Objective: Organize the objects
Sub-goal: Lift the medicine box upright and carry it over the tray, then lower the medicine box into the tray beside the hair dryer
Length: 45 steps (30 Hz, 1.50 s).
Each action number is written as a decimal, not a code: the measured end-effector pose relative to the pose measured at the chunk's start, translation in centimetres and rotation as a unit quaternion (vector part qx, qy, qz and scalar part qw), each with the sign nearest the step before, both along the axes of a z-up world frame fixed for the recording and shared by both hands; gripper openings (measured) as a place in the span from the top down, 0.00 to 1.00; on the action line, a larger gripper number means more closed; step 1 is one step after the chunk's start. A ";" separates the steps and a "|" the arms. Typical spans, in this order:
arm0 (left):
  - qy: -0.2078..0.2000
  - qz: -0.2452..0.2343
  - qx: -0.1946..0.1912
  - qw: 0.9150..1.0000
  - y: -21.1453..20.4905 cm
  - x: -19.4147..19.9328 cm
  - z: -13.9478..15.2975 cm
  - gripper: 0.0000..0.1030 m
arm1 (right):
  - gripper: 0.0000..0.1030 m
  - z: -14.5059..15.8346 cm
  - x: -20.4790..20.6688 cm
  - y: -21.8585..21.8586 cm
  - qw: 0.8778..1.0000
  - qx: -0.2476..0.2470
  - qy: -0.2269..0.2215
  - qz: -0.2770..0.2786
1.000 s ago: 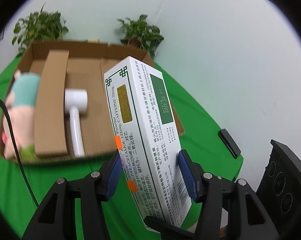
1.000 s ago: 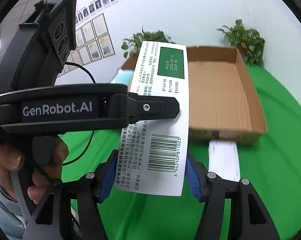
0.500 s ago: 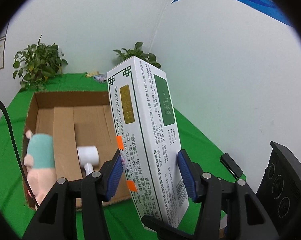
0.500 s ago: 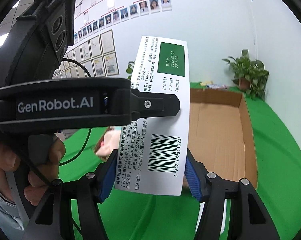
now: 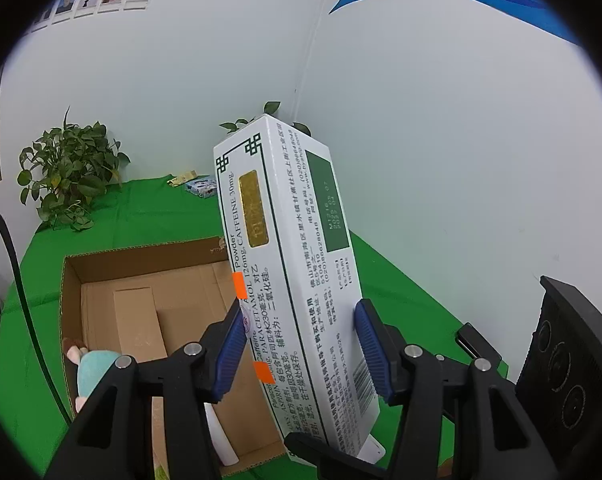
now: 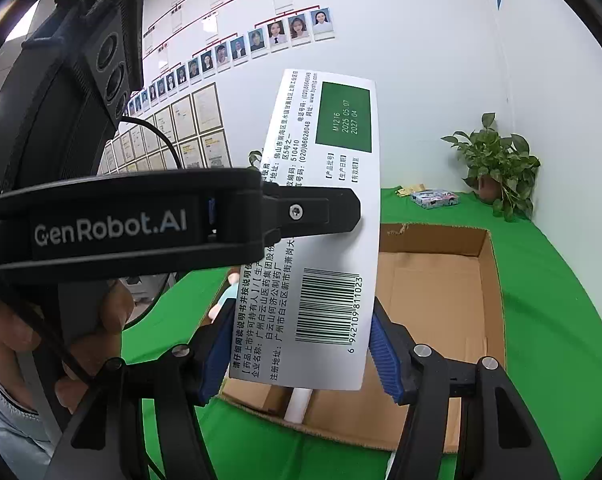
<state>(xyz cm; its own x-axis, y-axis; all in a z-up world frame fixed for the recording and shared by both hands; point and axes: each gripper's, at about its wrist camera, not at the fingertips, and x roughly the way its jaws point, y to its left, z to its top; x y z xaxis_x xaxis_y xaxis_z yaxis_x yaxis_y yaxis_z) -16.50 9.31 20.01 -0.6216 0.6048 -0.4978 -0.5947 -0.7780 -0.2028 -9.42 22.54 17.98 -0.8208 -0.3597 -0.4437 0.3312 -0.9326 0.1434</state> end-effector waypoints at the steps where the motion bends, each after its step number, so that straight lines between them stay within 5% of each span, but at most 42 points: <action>1: 0.000 -0.001 -0.003 1.000 0.1 -0.2 0.0 0.49 | 0.43 0.1 -1.0 0.3 1.000 -0.002 -0.002 0.001; 9: -0.021 -0.004 -0.013 1.000 0.8 -2.4 -2.1 0.49 | 0.43 -1.4 -3.7 1.1 1.000 -0.006 -0.027 -0.001; 22: -0.079 0.006 -0.035 0.996 1.9 -6.1 -8.4 0.49 | 0.43 -8.6 -8.3 2.4 0.995 -0.028 -0.101 0.005; 32: -0.149 0.017 -0.094 0.984 3.9 -8.4 -15.4 0.49 | 0.43 -16.2 -10.7 3.9 0.982 -0.058 -0.180 0.019; 45: -0.208 0.038 -0.146 0.967 4.5 -9.9 -20.5 0.44 | 0.43 -22.7 -12.0 4.4 0.960 -0.097 -0.259 0.039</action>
